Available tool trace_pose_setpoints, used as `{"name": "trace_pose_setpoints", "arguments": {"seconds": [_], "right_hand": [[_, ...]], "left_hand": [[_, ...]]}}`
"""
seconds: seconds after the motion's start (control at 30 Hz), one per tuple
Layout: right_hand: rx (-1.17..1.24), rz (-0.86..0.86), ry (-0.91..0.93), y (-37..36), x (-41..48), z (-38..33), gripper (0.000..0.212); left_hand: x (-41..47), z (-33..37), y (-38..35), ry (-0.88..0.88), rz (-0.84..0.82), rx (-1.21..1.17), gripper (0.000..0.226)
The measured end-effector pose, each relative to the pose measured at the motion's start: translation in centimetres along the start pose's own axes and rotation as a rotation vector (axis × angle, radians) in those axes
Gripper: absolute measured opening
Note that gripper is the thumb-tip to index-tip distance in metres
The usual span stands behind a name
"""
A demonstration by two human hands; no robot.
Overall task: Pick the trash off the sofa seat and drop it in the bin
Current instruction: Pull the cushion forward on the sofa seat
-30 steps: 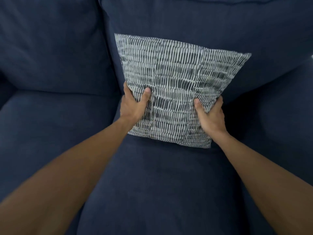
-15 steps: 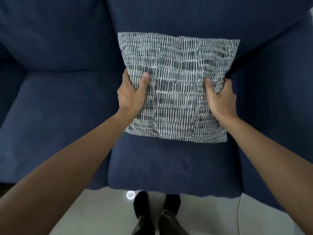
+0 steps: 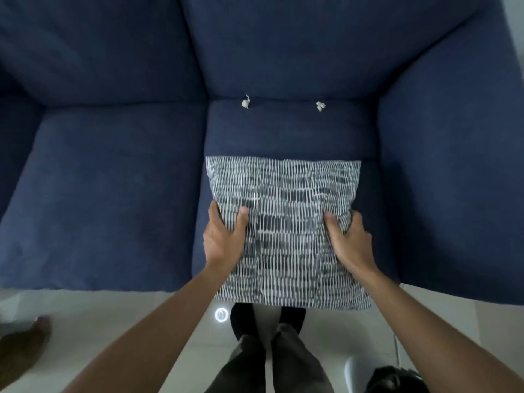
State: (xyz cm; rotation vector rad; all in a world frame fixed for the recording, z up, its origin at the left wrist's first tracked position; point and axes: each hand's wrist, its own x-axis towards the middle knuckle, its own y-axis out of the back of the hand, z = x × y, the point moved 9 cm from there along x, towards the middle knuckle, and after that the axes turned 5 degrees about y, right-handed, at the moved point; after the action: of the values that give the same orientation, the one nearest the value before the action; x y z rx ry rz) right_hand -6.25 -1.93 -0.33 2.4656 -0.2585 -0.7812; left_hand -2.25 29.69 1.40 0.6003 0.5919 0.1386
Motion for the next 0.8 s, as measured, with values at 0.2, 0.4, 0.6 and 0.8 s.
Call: {"name": "trace_pose_setpoints", "arguments": {"seconds": [0.2, 0.4, 0.6, 0.8], "right_hand": [[-0.098, -0.019, -0.097, -1.3, 0.0, 3.5, 0.098], [-0.159, 0.044, -0.075, -0.4, 0.2, 3.0, 0.104], [-0.362, 0.12, 0.122, 2.3, 0.6, -0.9, 0.094], [-0.555, 0.094, 0.256, 3.6, 3.0, -6.9, 0.097]], "left_hand": [[0.6, -3.8, -2.1, 0.076, -0.062, 0.153, 0.103], [0.8, -2.6, -0.9, 0.021, 0.085, 0.285, 0.089], [1.4, 0.8, 0.3, -0.185, 0.07, 0.384, 0.084], [3.8, 5.5, 0.3, -0.3, -0.053, 0.552, 0.082]]}}
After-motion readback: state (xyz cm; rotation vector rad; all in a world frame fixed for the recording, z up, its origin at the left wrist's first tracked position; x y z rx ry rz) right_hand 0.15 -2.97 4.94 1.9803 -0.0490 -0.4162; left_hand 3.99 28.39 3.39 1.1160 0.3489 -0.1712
